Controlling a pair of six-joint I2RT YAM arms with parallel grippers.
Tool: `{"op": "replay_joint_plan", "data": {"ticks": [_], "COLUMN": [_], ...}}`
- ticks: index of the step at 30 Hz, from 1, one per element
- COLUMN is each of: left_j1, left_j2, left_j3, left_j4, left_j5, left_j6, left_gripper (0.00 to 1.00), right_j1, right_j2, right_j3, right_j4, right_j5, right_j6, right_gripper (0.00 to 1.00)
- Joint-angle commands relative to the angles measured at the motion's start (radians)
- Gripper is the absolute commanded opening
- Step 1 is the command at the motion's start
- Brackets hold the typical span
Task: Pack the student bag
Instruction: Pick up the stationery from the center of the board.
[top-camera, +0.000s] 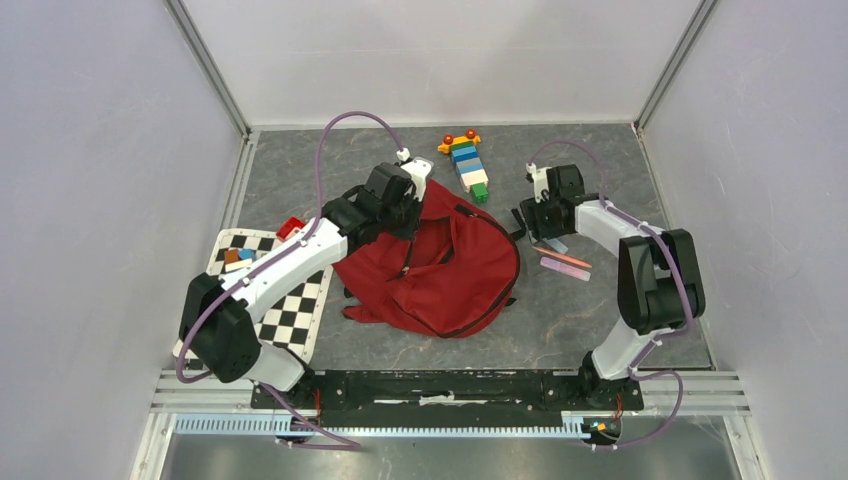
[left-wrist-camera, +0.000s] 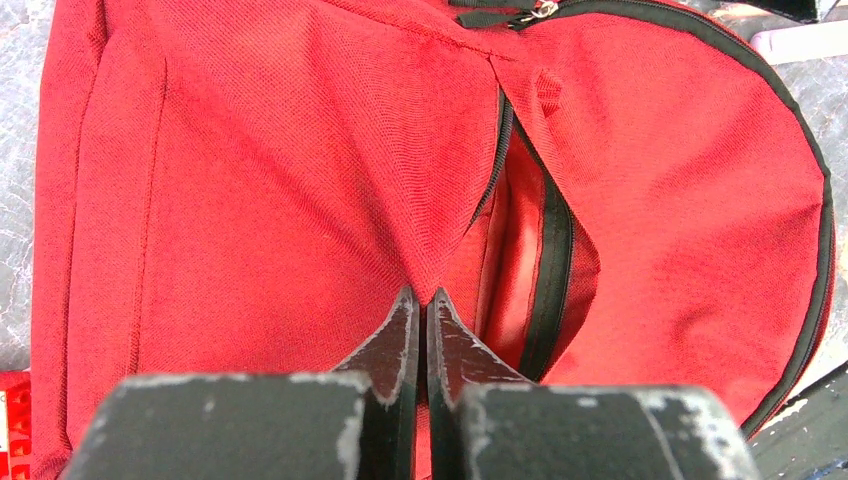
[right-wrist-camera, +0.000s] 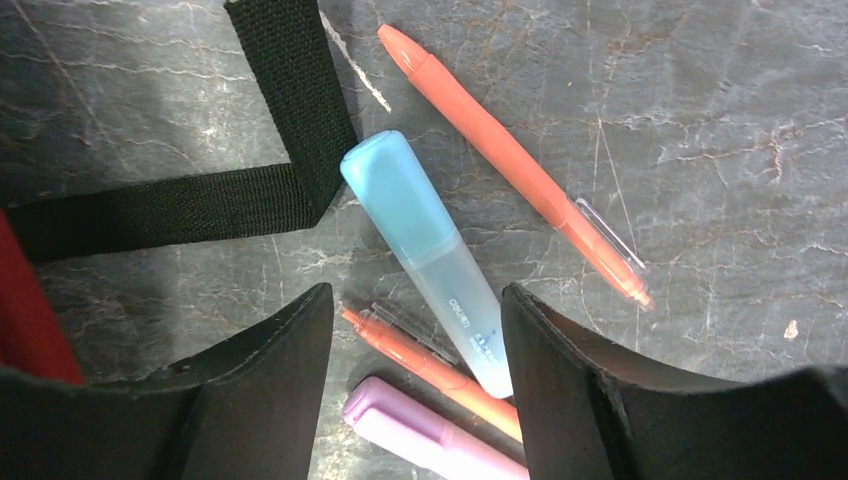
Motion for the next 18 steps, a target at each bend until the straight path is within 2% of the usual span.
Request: {"op": "replay_joint_plan", "data": {"ticks": [1, 7, 13, 16, 18], "left_j1": [0.0, 0.0, 0.0, 0.0, 0.0], "left_j2": [-0.016, -0.01, -0.008, -0.01, -0.009], "left_j3": [0.022, 0.021, 0.018, 0.016, 0.022], "left_j4": [0.005, 0.01, 0.016, 0.019, 0.013], "left_j5": [0.0, 0.011, 0.018, 0.018, 0.014], "left_j6": [0.027, 0.022, 0.022, 0.025, 0.026], "left_gripper": [0.02, 0.02, 0.02, 0.02, 0.02], "right_j1": [-0.01, -0.035, -0.063, -0.062, -0.062], "right_j2": [0.044, 0.073, 0.114, 0.107, 0.102], "right_j3": [0.061, 0.063, 0.07, 0.066, 0.059], "right_j4": [0.006, 0.003, -0.015, -0.01, -0.003], "right_j5": [-0.013, -0.018, -0.081, -0.131, -0.171], "right_j6": [-0.072, -0.105, -0.1, -0.092, -0.082], "right_gripper": [0.66, 0.65, 0.59, 0.52, 0.43]}}
